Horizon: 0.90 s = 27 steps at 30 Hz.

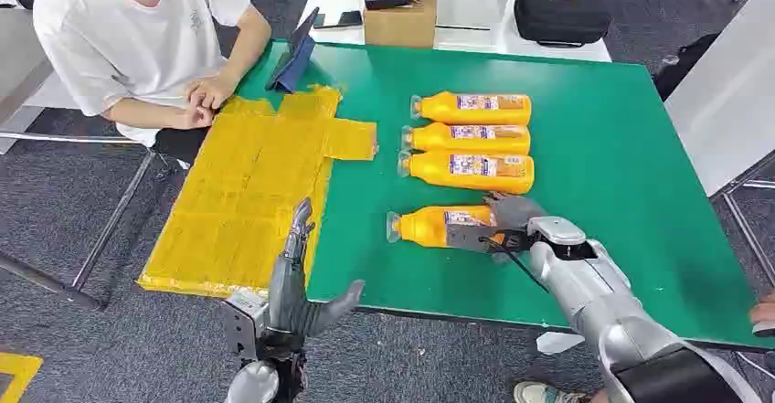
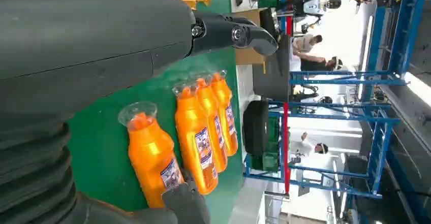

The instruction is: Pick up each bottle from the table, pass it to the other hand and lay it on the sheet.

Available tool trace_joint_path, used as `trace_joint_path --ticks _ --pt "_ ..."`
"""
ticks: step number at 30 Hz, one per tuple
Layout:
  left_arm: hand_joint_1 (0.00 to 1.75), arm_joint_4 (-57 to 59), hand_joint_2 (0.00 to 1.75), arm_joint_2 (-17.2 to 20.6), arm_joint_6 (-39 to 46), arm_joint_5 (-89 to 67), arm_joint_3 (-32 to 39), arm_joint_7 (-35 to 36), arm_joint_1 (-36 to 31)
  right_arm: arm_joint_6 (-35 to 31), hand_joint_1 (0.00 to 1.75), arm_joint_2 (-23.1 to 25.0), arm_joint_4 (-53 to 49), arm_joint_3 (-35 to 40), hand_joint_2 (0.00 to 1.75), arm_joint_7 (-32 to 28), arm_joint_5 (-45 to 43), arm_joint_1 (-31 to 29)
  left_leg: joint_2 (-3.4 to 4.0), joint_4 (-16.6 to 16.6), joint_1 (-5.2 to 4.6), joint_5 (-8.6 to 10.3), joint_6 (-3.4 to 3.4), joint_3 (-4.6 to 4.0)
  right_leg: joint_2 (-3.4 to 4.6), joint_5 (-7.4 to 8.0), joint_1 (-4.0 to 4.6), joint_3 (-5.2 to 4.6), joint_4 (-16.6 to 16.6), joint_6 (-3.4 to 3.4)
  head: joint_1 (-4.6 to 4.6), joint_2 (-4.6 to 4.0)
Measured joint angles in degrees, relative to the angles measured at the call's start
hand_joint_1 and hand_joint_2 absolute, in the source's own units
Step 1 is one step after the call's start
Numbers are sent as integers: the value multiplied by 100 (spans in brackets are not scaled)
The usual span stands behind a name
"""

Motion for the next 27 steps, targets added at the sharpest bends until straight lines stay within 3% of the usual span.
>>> trace_joint_path --ticks 1,2,13,17,22,27 --pt "0 0 175 0 0 0 4 0 0 0 157 2 11 9 175 0 2 -7 0 0 0 0 0 0 0 0 0 0 0 0 2 0" --pt "0 0 175 0 0 0 7 0 0 0 175 4 24 15 175 0 2 -12 0 0 0 0 0 0 0 0 0 0 0 0 2 0" --pt "0 0 175 0 37 -4 66 17 6 -44 175 -2 59 179 175 -44 -22 -19 3 0 1 0 0 6 1 0 0 2 -1 0 2 0" --pt "0 -15 175 0 55 11 87 40 27 -541 175 -9 46 151 175 -269 -420 112 4 0 1 0 0 7 1 0 1 5 0 0 2 0" --pt "0 -124 175 -2 61 269 133 369 154 -1606 175 98 -691 -288 175 -544 -1151 844 1 0 5 -1 -1 2 1 -1 4 1 0 -1 2 0" --pt "0 -218 175 -2 124 299 175 407 243 -1746 175 229 -1808 -773 175 -575 -1451 1538 -3 -1 6 -2 -2 -7 -1 -4 4 -8 0 -2 0 0"
